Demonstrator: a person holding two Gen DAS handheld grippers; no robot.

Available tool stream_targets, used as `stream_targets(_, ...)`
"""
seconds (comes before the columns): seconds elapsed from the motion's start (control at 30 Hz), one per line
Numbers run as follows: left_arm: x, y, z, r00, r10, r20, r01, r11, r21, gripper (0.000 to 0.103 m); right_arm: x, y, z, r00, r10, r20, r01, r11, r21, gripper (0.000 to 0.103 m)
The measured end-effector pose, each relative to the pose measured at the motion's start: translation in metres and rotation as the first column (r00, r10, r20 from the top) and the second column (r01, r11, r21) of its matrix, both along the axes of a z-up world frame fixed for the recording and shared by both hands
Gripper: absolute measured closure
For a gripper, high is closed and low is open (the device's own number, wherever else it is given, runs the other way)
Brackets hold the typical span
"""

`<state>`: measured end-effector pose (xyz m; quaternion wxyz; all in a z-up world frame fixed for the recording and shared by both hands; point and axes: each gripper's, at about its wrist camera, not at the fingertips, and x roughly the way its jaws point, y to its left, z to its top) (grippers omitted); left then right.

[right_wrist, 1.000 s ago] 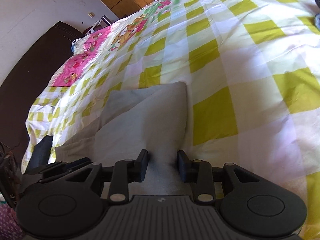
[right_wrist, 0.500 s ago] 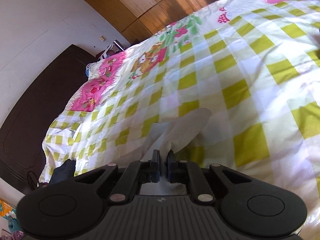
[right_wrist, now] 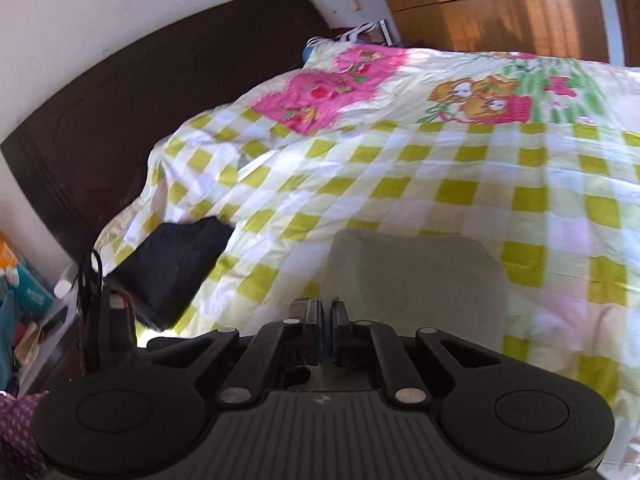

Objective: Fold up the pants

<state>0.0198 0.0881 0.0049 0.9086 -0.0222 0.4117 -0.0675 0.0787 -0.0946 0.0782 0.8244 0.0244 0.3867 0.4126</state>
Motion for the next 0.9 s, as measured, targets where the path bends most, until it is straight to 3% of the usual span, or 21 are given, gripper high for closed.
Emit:
stream_targets(0.17, -0.008, 0.029, -0.001, 0.997, 0.07, -0.041, -0.073, 0.995, -0.07, 0.083, -0.003, 0.035, -0.028, 0.996, 0.016, -0.084, -0.019, 0.999, -0.04, 0.081)
stream_targets(0.3, -0.004, 0.043, -0.011, 0.991, 0.085, -0.101, -0.099, 0.984, -0.145, 0.083, -0.005, 0.042, -0.033, 0.992, -0.022, -0.122, 0.017, 0.999, -0.04, 0.081)
stream_targets(0.47, -0.006, 0.049, -0.015, 0.992, 0.066, -0.106, -0.087, 0.975, -0.205, 0.083, 0.01, 0.023, -0.015, 0.978, -0.144, -0.152, 0.151, 0.988, 0.032, 0.081)
stream_targets(0.6, -0.008, 0.054, -0.015, 0.992, 0.074, -0.098, -0.096, 0.965, -0.245, 0.083, 0.015, 0.012, 0.012, 0.962, -0.249, -0.114, 0.264, 0.955, 0.136, 0.081)
stream_targets(0.67, -0.01, 0.055, -0.014, 0.993, 0.073, -0.091, -0.094, 0.963, -0.252, 0.083, 0.01, 0.021, 0.012, 0.963, -0.248, -0.105, 0.261, 0.953, 0.151, 0.081)
stream_targets(0.73, -0.012, 0.056, -0.014, 0.994, 0.071, -0.086, -0.091, 0.963, -0.255, 0.083, 0.003, 0.042, -0.001, 0.974, -0.208, -0.096, 0.217, 0.97, 0.108, 0.081)
stream_targets(0.9, -0.015, 0.06, -0.012, 0.993, 0.077, -0.091, -0.098, 0.961, -0.26, 0.083, -0.013, 0.081, -0.057, 0.981, -0.1, -0.165, 0.096, 0.995, -0.03, 0.081)
